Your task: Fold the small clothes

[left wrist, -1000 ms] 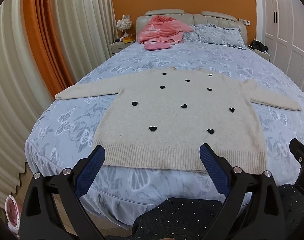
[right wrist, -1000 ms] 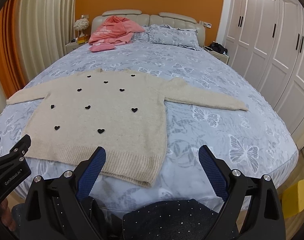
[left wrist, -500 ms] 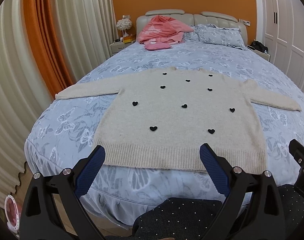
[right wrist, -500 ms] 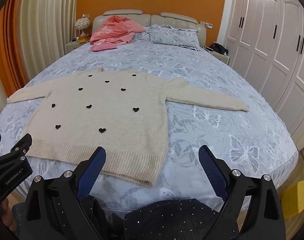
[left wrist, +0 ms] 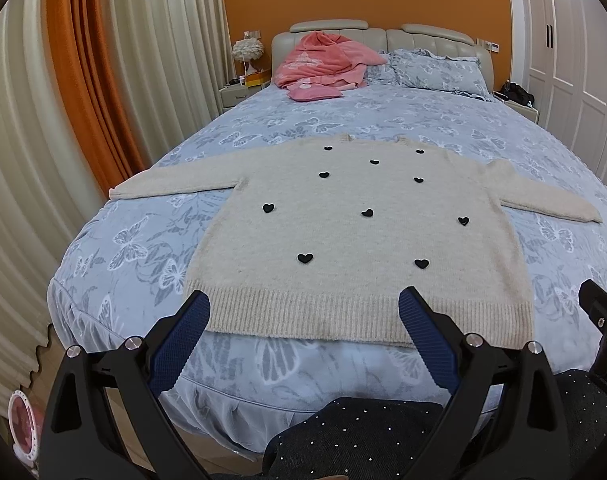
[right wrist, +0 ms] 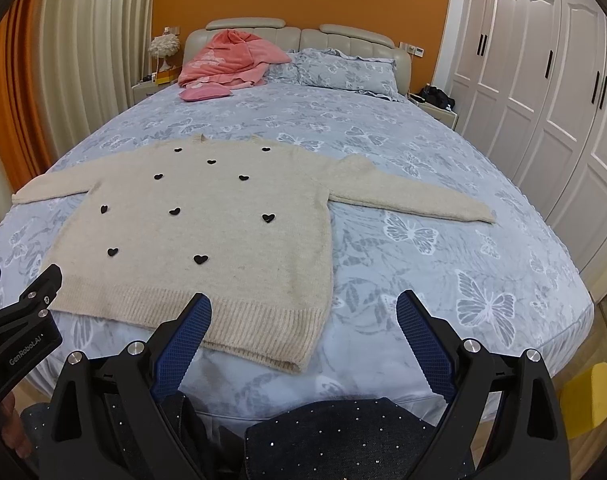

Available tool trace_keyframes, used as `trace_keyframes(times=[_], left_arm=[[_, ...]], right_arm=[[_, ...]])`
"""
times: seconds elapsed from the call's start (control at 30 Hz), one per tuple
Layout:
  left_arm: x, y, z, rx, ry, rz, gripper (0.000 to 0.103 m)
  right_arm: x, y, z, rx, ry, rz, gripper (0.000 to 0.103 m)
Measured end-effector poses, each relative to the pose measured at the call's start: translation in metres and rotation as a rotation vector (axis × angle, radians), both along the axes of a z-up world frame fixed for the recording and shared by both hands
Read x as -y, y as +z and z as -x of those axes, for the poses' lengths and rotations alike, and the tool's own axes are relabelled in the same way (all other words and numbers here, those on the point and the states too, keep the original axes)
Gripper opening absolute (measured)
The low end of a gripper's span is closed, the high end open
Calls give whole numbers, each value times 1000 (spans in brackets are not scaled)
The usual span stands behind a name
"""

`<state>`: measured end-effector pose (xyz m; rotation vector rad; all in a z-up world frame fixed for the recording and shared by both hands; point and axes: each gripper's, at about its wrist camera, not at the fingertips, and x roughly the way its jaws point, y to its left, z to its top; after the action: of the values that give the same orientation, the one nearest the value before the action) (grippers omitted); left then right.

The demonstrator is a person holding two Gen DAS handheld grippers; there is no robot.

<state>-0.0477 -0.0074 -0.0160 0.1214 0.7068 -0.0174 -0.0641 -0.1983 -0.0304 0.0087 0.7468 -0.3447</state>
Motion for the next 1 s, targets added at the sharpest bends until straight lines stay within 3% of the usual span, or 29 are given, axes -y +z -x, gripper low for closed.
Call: trace_keyframes(times=[1.0], left_arm=[[3,-1,-7,-12,-7,-16,93]], right_arm=[[-1,-8,-2,-12,-1,-11,92]])
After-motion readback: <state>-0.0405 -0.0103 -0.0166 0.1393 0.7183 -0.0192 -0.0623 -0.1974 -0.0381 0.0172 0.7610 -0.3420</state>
